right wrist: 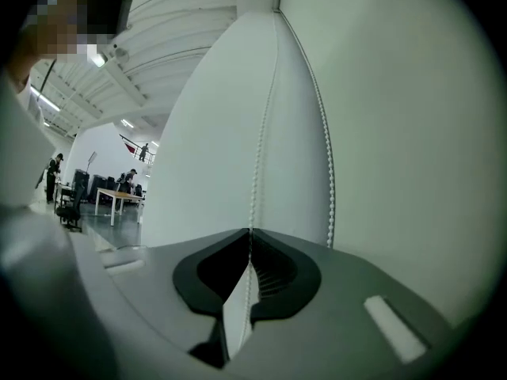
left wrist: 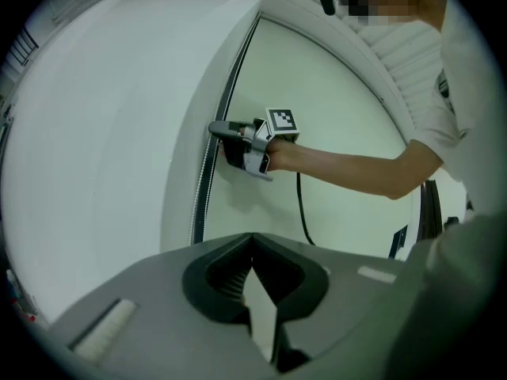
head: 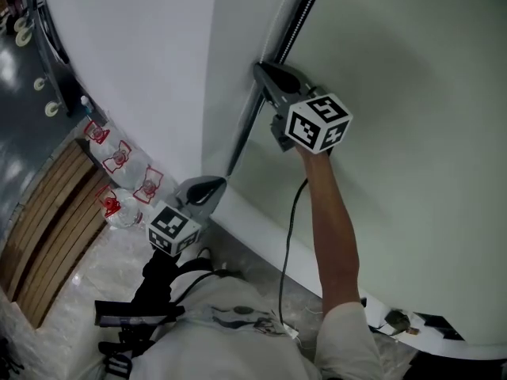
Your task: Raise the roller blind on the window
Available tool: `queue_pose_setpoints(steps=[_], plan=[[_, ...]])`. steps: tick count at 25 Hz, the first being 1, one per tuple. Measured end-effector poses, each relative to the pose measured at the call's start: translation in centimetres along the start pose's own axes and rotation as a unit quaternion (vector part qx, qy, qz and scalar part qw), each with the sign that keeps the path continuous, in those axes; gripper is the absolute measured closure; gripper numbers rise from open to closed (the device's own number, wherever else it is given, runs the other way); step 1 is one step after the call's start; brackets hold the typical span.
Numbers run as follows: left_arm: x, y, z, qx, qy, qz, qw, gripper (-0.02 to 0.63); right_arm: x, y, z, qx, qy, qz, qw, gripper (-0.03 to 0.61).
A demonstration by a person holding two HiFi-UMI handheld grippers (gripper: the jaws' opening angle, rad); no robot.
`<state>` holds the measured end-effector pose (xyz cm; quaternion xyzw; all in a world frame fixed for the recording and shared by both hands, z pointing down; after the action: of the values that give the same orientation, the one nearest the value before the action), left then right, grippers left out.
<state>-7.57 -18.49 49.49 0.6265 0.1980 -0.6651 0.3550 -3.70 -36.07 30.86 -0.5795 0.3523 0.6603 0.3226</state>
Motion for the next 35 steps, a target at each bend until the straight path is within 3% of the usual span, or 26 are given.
queue_pose_setpoints(steps=[6, 11, 14, 16, 17, 18, 21, 23, 24, 27, 32, 35], plan=[[2.3, 0.3, 0.6, 0.021, 0.012, -0.02, 0.9995, 0.614, 0.2, -3.1, 3.8, 0.057, 0.011, -0.008, 0.998, 0.569], [4.5, 2.3, -0.1, 0.017, 0.045, -0.016, 0.9987, 0.444, 0.5, -7.3, 8.7, 0.121, 0.007, -0.004, 0.993, 0.569], [6.3, 3.8, -0.9, -0.008, 0.063, -0.027, 0.9976, 0.423, 0.9, -9.0, 11.3, 0.16, 0.006, 0.003, 0.987, 0.569], [7.3, 4.5, -2.2, -0.045, 0.068, -0.042, 0.9958, 0.426, 1.3, -10.1, 12.7, 0.178, 0.006, 0.006, 0.984, 0.569], [7.7, 4.6, -3.1, -0.074, 0.064, -0.052, 0.9939, 0.496, 1.4, -10.5, 13.2, 0.183, 0.005, 0.007, 0.983, 0.569], [8.0, 4.6, -3.9, -0.104, 0.054, -0.062, 0.9911, 0.616, 1.4, -10.8, 13.5, 0.185, 0.003, 0.007, 0.983, 0.568], [8.2, 4.5, -5.4, -0.172, 0.026, -0.077, 0.9817, 0.615, 1.2, -11.1, 13.4, 0.179, -0.008, 0.002, 0.984, 0.54], [7.9, 4.8, -6.0, -0.189, 0.022, -0.075, 0.9789, 0.615, 1.3, -11.4, 12.4, 0.171, -0.008, -0.003, 0.985, 0.389], [7.8, 5.0, -6.4, -0.196, 0.018, -0.075, 0.9776, 0.615, 1.8, -11.6, 11.7, 0.165, -0.005, -0.008, 0.986, 0.374], [7.5, 5.3, -7.4, -0.21, 0.008, -0.073, 0.9749, 0.615, 5.0, -12.4, 9.6, 0.148, -0.002, -0.043, 0.988, 0.357], [7.0, 5.4, -7.8, -0.214, 0.008, -0.067, 0.9744, 0.615, 12.6, -11.9, 8.1, 0.134, -0.048, -0.093, 0.985, 0.357], [6.7, 5.6, -8.0, -0.211, 0.014, -0.06, 0.9755, 0.615, 16.3, -11.2, 7.2, 0.129, -0.043, -0.119, 0.984, 0.357]])
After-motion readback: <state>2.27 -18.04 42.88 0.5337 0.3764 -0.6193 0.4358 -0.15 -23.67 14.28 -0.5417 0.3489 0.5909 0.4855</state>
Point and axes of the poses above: the fingertips, and each gripper's own axes: y forward along the fingers, z to its left, x out of its top, the point moved 2 cm from there along -y, backward along the fingers, and after that the axes turned 5 degrees about z, right-handed, at the moved point
